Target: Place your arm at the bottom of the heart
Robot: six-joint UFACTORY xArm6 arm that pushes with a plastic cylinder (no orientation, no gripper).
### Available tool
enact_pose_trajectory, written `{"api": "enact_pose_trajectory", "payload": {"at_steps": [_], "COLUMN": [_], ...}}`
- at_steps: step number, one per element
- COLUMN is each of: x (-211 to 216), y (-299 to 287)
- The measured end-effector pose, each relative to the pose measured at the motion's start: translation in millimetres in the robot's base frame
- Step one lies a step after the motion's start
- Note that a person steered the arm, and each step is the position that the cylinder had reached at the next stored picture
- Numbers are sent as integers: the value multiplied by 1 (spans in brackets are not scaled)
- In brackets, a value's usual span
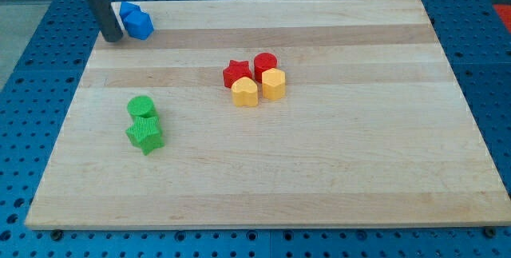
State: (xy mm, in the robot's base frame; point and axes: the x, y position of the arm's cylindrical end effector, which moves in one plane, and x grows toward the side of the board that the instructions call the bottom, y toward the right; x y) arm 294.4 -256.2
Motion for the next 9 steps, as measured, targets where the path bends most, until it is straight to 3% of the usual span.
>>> {"api": "enact_pose_trajectory", "payload": {"at_steps": [2, 4, 5, 8, 9], "x": [1, -57, -65, -10, 34], "y": [46, 47, 51, 32, 45]}}
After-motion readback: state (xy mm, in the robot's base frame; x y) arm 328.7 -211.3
